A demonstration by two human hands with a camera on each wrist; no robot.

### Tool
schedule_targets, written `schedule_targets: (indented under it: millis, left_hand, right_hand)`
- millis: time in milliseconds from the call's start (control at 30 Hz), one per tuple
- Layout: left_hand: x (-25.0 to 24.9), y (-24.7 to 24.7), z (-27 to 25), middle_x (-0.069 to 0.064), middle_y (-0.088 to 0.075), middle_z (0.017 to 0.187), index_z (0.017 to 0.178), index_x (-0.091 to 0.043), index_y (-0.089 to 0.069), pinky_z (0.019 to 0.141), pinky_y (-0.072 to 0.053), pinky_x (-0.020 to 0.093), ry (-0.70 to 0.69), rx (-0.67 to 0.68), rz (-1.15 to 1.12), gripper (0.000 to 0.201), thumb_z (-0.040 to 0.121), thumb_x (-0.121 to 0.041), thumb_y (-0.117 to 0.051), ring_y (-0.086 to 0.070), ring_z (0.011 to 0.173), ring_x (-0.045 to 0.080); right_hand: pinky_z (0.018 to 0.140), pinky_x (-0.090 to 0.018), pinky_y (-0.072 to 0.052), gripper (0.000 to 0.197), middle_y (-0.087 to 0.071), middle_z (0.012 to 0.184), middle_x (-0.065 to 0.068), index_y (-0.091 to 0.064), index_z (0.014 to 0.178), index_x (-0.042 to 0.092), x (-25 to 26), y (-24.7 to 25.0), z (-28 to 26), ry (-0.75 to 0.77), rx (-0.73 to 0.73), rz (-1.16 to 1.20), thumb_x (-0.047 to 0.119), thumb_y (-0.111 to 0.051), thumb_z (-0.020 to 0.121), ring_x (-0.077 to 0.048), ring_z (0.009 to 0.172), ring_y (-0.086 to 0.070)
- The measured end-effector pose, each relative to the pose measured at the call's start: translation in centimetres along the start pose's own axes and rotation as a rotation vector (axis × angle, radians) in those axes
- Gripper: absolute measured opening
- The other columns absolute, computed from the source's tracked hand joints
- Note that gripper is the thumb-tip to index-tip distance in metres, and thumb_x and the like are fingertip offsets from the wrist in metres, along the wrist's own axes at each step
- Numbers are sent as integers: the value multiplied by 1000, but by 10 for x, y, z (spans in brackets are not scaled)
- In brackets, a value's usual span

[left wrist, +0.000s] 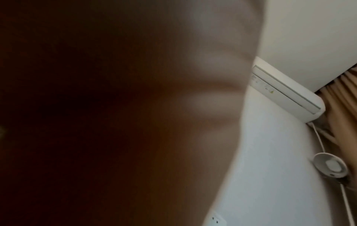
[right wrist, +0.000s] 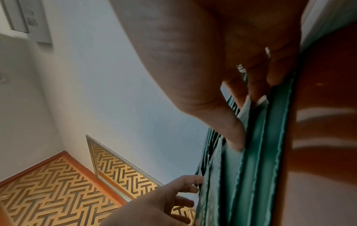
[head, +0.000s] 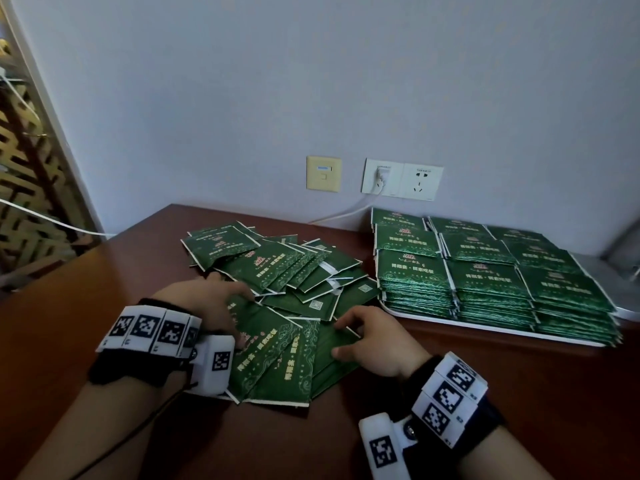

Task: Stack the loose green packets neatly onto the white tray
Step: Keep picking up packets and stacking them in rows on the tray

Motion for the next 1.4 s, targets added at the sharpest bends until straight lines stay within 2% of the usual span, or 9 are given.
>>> schedule_targets:
  millis: [233,367,500,700,800,900,1133,1300,1400]
  left_hand:
    - [-13,-8,2,-8,-30,142,129,-57,-39,105,-40,49,-107,34,12,80,64,-46,-86,-33,127,22]
    - [-13,-9,2,-9,-38,125,122,-39,-52,100,-43,42,-144,-19,-29,63,68,-47,-84,-41,114,18]
    - [-12,-5,-5,-11,-63,99,86,-32,-65,84,-50,33,-256,-86,-287,22,76,-42,-82,-63,92,14]
    - [1,10,-12,-1,-65,63,73,-14,-61,64,-45,30,-230,-335,-690,30,80,-35,-80,-59,59,11]
    - [11,10,-7,8,-70,85,85,-19,-56,75,-54,44,-169,-433,-906,30,78,-33,-82,-68,74,26]
    - [15,6,-3,18,-71,98,95,-22,-48,82,-55,57,-121,-419,-1105,33,83,-27,-78,-70,81,35]
    - [11,5,-2,18,-58,100,72,-30,-58,76,-46,44,-178,-403,-1272,37,93,0,-53,-56,84,30]
    - [-17,-5,-5,28,-60,111,88,-16,-69,68,-56,41,-372,-175,-1452,53,78,30,-44,-63,90,38]
    - [-30,-12,-5,21,-66,118,107,-14,-67,80,-56,44,-432,-136,-1295,63,68,34,-54,-66,100,37]
  right_hand:
    - [95,-32,-46,39,-50,110,5,-62,100,36,4,-2,1,56,-82,16,27,-85,71,-18,109,-51]
    - [88,-30,-52,43,-56,109,8,-63,108,32,23,-6,-10,126,-36,51,38,-85,72,-11,100,-58]
    - [85,-33,-54,60,-55,114,8,-53,119,30,34,-18,-18,110,67,28,43,-85,71,-14,101,-61]
    - [71,-39,-62,93,-53,115,1,-30,131,24,41,-36,-17,30,132,-76,39,-91,62,-20,96,-63]
    - [72,-42,-61,91,-57,110,-1,-27,129,24,42,-44,-13,29,140,-51,21,-90,63,-23,95,-64]
    - [61,-23,-51,85,-59,96,3,-25,131,26,40,-39,-10,37,103,49,12,-84,70,-16,89,-62]
    - [62,-31,-46,49,-57,88,-5,-42,119,27,18,-7,-17,25,18,355,0,-62,84,-16,71,-54]
    - [50,-20,-43,28,-54,76,-4,-51,91,14,-17,51,-30,26,-202,537,-13,-47,89,-12,60,-51]
    - [40,-17,-41,33,-61,66,-6,-67,81,5,-40,78,-44,2,-240,569,-12,-41,92,-5,43,-52]
Point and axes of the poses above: each hand's wrist, its own z-axis towards the middle knuckle, its own y-axis out of the back of the hand, x = y × z, the point moved 5 cm from there along z, towards the middle knuckle
